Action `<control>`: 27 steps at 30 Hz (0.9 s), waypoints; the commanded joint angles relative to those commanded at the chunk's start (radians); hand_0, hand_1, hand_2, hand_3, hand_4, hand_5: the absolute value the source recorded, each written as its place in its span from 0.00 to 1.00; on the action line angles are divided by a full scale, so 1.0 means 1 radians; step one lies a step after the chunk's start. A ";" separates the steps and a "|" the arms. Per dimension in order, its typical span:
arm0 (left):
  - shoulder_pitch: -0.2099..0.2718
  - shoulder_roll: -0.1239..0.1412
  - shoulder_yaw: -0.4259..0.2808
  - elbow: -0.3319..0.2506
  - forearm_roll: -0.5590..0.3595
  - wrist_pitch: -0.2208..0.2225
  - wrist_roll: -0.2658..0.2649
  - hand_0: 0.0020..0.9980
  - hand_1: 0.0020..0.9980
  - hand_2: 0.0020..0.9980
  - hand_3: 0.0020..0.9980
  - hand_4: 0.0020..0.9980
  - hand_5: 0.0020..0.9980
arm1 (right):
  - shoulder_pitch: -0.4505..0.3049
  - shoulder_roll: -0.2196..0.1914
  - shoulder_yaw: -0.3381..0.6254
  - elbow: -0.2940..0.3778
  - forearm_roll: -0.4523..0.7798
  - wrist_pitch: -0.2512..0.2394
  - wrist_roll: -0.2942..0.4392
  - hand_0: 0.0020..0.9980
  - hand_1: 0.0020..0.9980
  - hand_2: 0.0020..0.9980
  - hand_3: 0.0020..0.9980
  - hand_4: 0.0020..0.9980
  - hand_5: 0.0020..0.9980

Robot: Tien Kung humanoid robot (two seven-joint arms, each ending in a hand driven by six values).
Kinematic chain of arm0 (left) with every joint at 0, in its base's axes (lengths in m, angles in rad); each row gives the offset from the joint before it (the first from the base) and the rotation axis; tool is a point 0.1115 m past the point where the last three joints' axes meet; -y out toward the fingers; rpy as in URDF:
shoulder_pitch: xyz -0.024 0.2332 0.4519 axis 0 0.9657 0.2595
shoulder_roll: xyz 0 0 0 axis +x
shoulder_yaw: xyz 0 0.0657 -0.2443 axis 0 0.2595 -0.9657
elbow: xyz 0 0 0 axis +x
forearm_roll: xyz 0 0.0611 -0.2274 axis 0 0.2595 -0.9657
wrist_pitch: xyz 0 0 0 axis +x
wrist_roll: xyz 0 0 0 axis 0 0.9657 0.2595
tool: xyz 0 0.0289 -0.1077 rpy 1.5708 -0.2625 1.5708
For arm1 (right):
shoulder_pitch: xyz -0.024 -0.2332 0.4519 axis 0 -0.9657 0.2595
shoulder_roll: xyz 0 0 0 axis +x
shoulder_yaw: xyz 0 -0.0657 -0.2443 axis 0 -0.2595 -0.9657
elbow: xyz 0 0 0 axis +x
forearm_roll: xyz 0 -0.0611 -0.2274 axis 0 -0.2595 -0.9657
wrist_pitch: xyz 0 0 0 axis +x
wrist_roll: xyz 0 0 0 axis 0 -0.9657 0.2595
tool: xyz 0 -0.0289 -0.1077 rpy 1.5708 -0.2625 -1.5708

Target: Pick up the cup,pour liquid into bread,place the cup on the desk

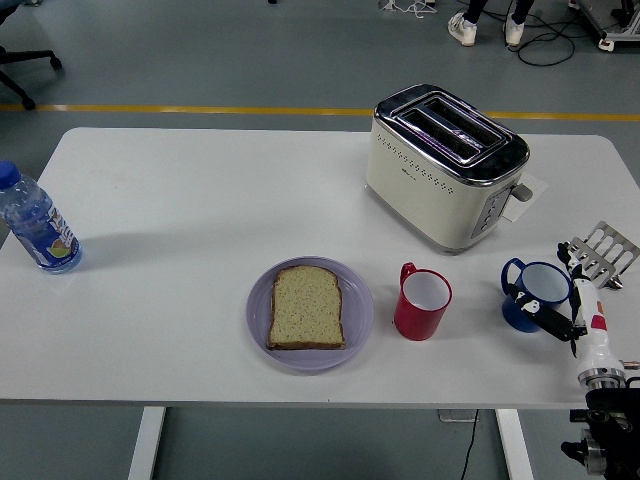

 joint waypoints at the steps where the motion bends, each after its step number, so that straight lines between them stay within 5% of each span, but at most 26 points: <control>1: 0.000 0.000 0.000 0.000 0.001 0.000 0.000 0.64 0.67 0.69 0.53 0.24 0.86 | -0.003 -0.001 0.007 0.013 -0.005 -0.002 0.001 0.95 0.85 1.00 1.00 0.96 0.19; 7: -0.002 0.000 -0.003 0.000 0.004 0.000 0.000 0.64 0.67 0.69 0.53 0.24 0.86 | -0.020 -0.008 0.045 0.098 -0.032 -0.010 0.003 0.95 0.85 1.00 1.00 0.96 0.19; 16: -0.002 0.000 -0.006 0.000 0.004 0.000 -0.001 0.64 0.67 0.69 0.53 0.24 0.86 | -0.048 -0.024 0.133 0.314 -0.051 -0.024 -0.019 0.95 0.84 0.99 1.00 0.96 0.19; 18: -0.002 0.000 -0.005 0.000 0.004 0.000 0.000 0.64 0.67 0.69 0.53 0.24 0.86 | -0.050 -0.028 0.155 0.353 -0.028 -0.017 -0.034 0.89 0.80 0.92 0.94 0.89 0.21; 22: -0.001 0.000 -0.004 0.000 0.004 0.000 0.000 0.64 0.67 0.69 0.53 0.24 0.86 | -0.055 -0.035 0.204 0.428 0.070 0.041 -0.069 0.89 0.80 0.92 0.94 0.89 0.21; 23: -0.001 0.000 -0.004 0.000 0.004 0.000 0.000 0.64 0.67 0.69 0.53 0.24 0.86 | -0.056 -0.036 0.209 0.437 0.099 0.047 -0.071 0.80 0.73 0.80 0.78 0.75 0.25; 27: -0.001 0.000 -0.006 0.000 0.005 0.000 0.000 0.64 0.67 0.69 0.53 0.24 0.86 | -0.062 -0.041 0.272 0.509 0.257 0.143 -0.142 0.80 0.73 0.80 0.78 0.75 0.25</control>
